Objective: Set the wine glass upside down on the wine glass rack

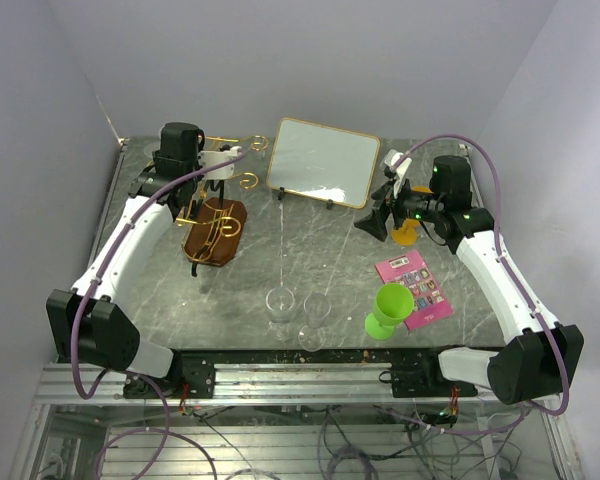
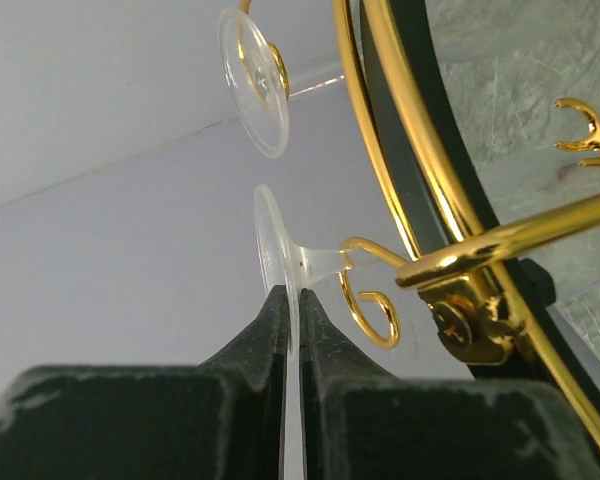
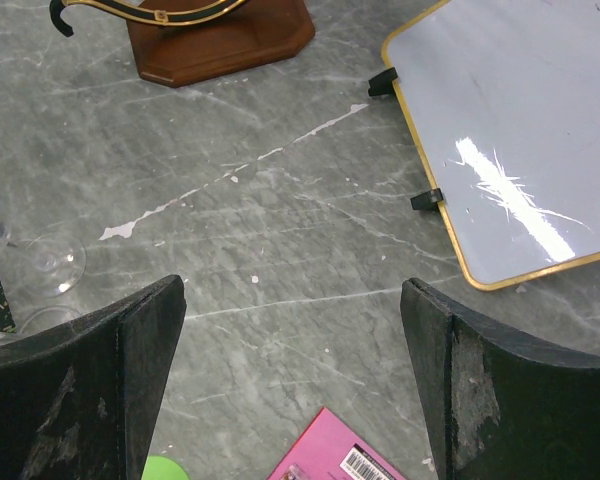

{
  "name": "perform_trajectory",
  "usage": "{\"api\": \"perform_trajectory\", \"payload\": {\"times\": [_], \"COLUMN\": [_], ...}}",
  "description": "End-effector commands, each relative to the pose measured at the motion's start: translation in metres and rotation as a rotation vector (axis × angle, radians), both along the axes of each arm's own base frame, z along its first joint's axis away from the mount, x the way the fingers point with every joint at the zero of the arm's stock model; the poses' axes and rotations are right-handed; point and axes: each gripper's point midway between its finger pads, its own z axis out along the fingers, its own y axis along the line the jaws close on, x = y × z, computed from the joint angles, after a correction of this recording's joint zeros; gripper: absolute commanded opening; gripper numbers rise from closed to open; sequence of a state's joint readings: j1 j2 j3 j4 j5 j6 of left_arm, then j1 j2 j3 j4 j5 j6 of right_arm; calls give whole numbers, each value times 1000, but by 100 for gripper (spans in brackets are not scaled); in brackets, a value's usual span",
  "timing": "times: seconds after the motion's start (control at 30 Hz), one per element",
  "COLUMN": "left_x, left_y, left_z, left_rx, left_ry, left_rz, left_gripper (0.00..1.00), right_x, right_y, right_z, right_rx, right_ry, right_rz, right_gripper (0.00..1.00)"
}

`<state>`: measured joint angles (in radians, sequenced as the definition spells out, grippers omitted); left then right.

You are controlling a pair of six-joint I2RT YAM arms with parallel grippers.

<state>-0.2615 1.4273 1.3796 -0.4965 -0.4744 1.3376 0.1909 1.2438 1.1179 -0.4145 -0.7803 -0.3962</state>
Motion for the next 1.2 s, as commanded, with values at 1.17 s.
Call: {"api": "perform_trajectory", "payload": {"times": [1.17], "left_x": [-27], "left_y": [32], "left_z": [24], "left_rx": [4], "left_ry": [-53], "left_rz": [171], "left_gripper": [8], "right_x": [-1], "right_y": [0], "right_z": [1], "right_rx": [9], "right_ry": [-14], "right_rz": [3], "right_gripper": [89]}}
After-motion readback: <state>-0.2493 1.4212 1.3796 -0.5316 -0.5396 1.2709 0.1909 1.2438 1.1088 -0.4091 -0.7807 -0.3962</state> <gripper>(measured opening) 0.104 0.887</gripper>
